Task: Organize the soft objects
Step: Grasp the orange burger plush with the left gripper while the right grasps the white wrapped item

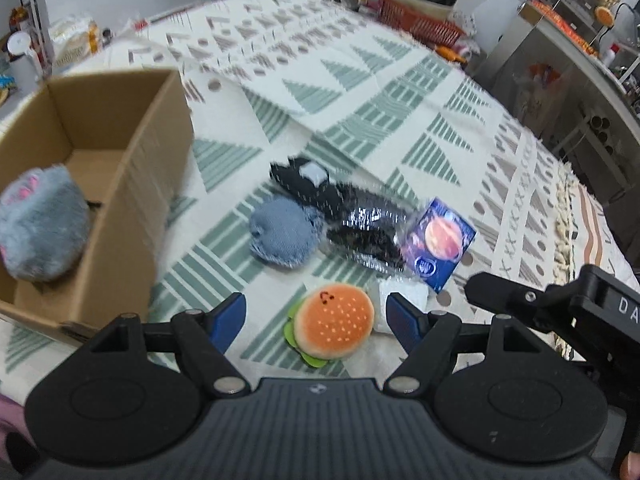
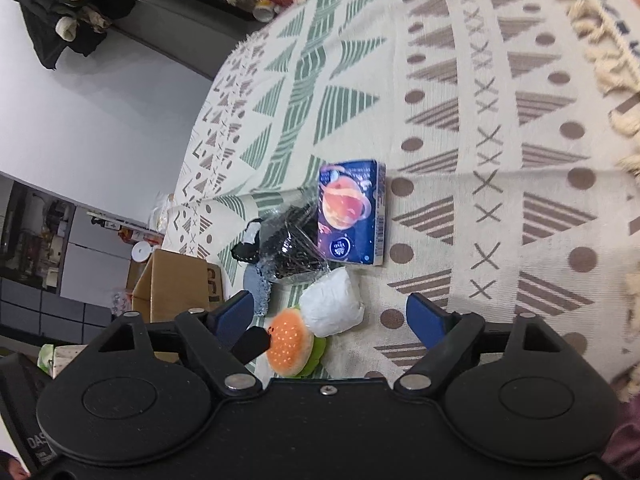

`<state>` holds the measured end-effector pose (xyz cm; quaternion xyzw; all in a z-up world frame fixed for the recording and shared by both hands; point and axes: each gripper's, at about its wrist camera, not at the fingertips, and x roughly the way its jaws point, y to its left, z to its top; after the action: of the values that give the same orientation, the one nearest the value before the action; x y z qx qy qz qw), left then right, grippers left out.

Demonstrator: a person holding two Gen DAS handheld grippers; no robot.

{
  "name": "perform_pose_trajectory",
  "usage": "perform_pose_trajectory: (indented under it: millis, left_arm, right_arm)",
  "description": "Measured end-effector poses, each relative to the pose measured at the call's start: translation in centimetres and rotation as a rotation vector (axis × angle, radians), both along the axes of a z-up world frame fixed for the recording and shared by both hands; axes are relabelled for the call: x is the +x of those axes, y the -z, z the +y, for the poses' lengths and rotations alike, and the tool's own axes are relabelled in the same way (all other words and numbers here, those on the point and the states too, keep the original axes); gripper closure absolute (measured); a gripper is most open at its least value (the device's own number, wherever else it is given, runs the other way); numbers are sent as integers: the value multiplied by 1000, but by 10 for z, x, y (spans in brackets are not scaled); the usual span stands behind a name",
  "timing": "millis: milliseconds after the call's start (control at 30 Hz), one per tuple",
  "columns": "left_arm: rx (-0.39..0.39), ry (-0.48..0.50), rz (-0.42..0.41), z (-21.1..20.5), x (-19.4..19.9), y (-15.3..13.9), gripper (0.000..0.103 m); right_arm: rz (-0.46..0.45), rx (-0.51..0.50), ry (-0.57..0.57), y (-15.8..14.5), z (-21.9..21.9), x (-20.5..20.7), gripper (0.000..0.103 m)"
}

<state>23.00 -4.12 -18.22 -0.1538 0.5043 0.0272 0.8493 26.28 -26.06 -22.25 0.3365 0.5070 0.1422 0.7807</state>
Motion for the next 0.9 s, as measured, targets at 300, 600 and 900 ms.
perform_pose_trajectory:
  millis: [300, 600, 900]
  left_arm:
    - [-19, 1, 75, -3, 18, 28, 30]
    - [-51, 6, 102, -6, 24, 43, 49]
    - [-87, 7, 72, -6, 19, 33, 70]
  right_arm:
    - [59, 23, -36, 23, 8, 21, 31]
    - [72, 20, -67, 32, 16, 30, 64]
    - [41, -19, -60, 25, 17, 23, 68]
